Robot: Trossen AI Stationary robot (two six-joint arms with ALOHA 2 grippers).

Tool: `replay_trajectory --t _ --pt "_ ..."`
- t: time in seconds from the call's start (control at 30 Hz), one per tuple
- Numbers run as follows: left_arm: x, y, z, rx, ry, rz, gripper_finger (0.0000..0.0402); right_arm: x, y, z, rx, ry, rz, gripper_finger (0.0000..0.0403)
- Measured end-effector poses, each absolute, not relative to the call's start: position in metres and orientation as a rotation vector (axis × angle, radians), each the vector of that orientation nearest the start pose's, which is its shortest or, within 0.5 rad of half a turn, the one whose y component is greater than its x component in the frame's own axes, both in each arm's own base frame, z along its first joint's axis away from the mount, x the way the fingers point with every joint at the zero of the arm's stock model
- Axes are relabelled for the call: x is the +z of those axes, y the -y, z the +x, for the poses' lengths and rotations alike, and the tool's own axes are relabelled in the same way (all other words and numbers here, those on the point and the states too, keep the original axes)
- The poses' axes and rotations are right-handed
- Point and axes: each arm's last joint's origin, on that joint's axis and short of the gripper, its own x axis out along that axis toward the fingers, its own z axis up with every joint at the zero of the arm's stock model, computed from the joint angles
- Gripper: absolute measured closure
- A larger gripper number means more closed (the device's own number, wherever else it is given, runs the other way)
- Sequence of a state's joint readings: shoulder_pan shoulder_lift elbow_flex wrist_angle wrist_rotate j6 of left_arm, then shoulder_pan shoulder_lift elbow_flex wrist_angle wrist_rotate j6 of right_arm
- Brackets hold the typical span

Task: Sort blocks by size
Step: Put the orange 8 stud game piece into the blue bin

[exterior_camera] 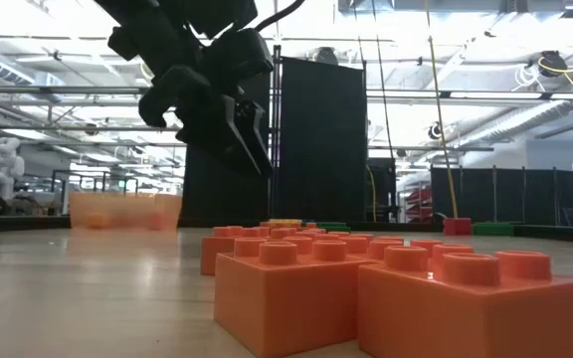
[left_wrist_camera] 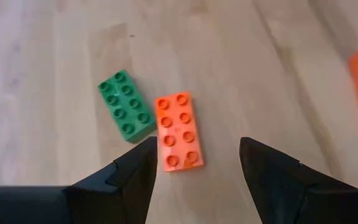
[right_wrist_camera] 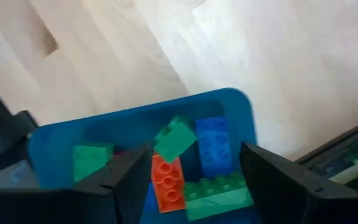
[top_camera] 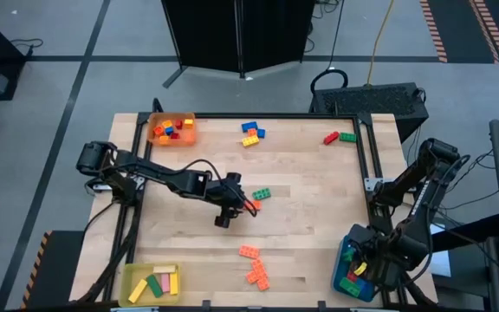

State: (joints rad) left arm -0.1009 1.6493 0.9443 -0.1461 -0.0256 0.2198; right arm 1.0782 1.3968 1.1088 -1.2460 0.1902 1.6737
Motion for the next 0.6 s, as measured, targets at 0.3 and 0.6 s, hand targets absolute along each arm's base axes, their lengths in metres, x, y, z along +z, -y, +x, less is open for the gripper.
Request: replay_trajectory --t 0.3,0.6 --pt "0.168 0.024 0.334 -0.089 -0.872 0.211 0.0173 0.255 -0.191 0.124 -0.448 -1.343 0.388 0.0176" --pt "0.129 0.02 0.35 -0.056 -0.898 0.186 0.0173 0.255 -0.185 0.133 -0.441 -1.349 0.369 0.0176"
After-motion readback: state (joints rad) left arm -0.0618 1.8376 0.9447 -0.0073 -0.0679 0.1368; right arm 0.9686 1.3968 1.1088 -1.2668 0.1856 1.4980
